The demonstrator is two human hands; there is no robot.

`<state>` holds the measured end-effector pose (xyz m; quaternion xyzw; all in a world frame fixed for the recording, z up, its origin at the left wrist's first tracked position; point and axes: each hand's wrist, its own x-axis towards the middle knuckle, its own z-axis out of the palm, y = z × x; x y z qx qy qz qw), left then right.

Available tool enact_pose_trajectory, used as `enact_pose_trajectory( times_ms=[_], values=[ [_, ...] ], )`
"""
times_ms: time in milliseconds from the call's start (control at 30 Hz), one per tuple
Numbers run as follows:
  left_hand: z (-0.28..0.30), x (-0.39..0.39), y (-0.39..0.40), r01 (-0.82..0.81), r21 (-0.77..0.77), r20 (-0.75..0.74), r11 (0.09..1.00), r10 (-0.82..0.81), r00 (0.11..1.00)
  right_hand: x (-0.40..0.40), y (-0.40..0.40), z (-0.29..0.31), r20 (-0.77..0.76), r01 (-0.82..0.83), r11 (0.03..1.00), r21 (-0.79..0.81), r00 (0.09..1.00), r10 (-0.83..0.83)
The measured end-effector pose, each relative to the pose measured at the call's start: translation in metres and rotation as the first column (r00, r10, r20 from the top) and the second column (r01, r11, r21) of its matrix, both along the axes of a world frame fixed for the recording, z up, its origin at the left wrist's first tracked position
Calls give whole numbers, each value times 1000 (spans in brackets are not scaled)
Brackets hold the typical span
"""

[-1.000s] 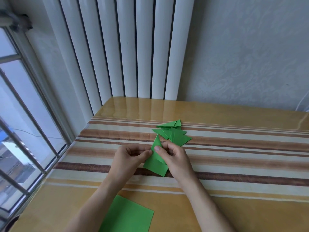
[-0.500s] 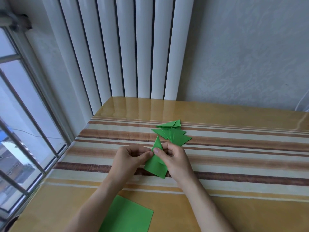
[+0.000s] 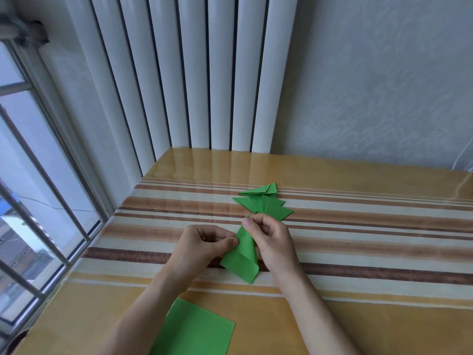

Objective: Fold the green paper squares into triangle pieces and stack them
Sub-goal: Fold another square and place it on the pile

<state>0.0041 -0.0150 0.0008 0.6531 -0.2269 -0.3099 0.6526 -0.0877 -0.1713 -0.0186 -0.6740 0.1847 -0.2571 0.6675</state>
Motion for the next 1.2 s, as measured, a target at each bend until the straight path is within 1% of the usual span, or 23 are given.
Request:
enact_pose_trajectory(
  times_ms=[133, 267, 333, 400, 433, 500, 567, 700, 867, 1033, 1200],
  values=[
    [-2, 1, -1, 16, 41, -26, 999, -15, 1000, 0, -2, 0, 60, 30, 999, -34, 998, -28],
    [-1, 2, 0, 26, 32, -55, 999, -24, 998, -1, 1, 1, 102, 27, 998, -61, 995, -21],
    [1, 2, 1, -9, 13, -57, 1000, 10, 998, -1, -1, 3, 86, -10, 1000, -10, 996, 11],
    [2, 2, 2, -57, -19, -87, 998, 55, 995, -2, -1, 4, 38, -82, 995, 51, 996, 80],
    [3, 3, 2, -74, -31, -111, 997, 70, 991, -2, -1, 3, 7, -109, 992, 59, 994, 109],
    [5, 4, 3, -85, -33, -140, 996, 80, 987, -2, 0, 1, -40, -110, 993, 45, 993, 112],
    [3, 4, 2, -92, -29, -129, 995, 88, 988, -1, -1, -1, -54, -75, 997, 28, 996, 77],
    [1, 4, 1, -116, -28, -87, 993, 113, 990, 2, -3, -5, -29, -42, 999, -32, 999, 42],
    [1, 8, 2, -190, -47, -40, 981, 188, 981, -1, -2, -2, -37, -129, 991, 20, 991, 130],
    [-3, 9, 1, -205, -57, -3, 977, 205, 979, 1, -3, -5, -79, -96, 994, -52, 993, 91],
    [-6, 15, 1, -274, -88, -13, 958, 274, 962, -1, -1, -4, -115, -158, 987, -34, 981, 153]
  ],
)
